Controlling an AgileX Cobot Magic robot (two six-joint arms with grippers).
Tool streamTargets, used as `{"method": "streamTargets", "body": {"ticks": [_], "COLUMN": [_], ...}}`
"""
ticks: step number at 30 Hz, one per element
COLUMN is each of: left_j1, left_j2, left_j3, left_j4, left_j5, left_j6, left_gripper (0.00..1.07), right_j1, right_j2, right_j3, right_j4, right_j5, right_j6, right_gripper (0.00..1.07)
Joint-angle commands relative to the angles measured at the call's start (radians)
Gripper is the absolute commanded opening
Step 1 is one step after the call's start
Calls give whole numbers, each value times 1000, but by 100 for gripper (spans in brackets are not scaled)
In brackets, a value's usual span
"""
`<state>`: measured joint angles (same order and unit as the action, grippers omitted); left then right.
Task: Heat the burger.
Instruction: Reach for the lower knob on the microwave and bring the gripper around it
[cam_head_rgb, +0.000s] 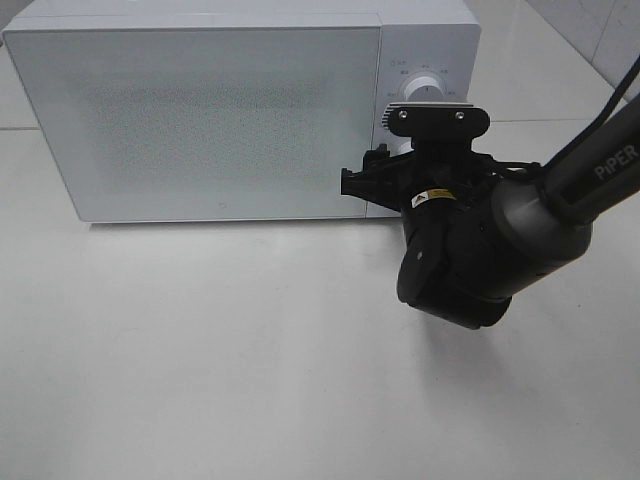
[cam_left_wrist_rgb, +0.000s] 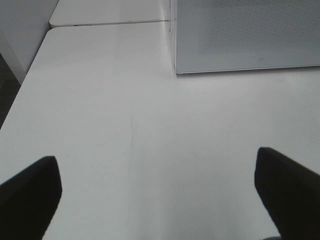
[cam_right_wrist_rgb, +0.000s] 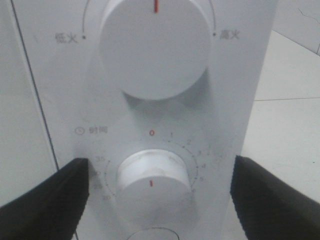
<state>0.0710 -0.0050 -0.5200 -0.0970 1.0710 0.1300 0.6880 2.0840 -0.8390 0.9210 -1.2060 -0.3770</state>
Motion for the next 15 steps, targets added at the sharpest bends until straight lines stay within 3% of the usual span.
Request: {"method": "streamTargets", "body": {"ticks": [1, 8, 10, 11, 13, 15], "left_j1": [2, 2, 2, 2, 2, 2], "left_j2": [-20, -20, -20, -20, -20, -20], "left_j3": [2, 2, 2, 2, 2, 2], "left_j4": [-2, -2, -2, -2, -2, -2], "left_j5": [1, 1, 1, 1, 1, 1], "left_j6": [-4, -4, -4, -4, -4, -4], "left_gripper": [98, 98, 98, 98, 98, 98], "right_j1": [2, 2, 2, 2, 2, 0], "right_j2": [2, 2, 2, 2, 2, 2], "right_j3": [-14, -14, -14, -14, -14, -14], "right_j4": [-4, -7, -7, -7, -22, -24], "right_j5": [-191, -187, -178, -178, -123, -116], "right_j6": [-7, 5, 8, 8, 53, 70], "right_gripper": [75, 68, 57, 57, 35, 29]}}
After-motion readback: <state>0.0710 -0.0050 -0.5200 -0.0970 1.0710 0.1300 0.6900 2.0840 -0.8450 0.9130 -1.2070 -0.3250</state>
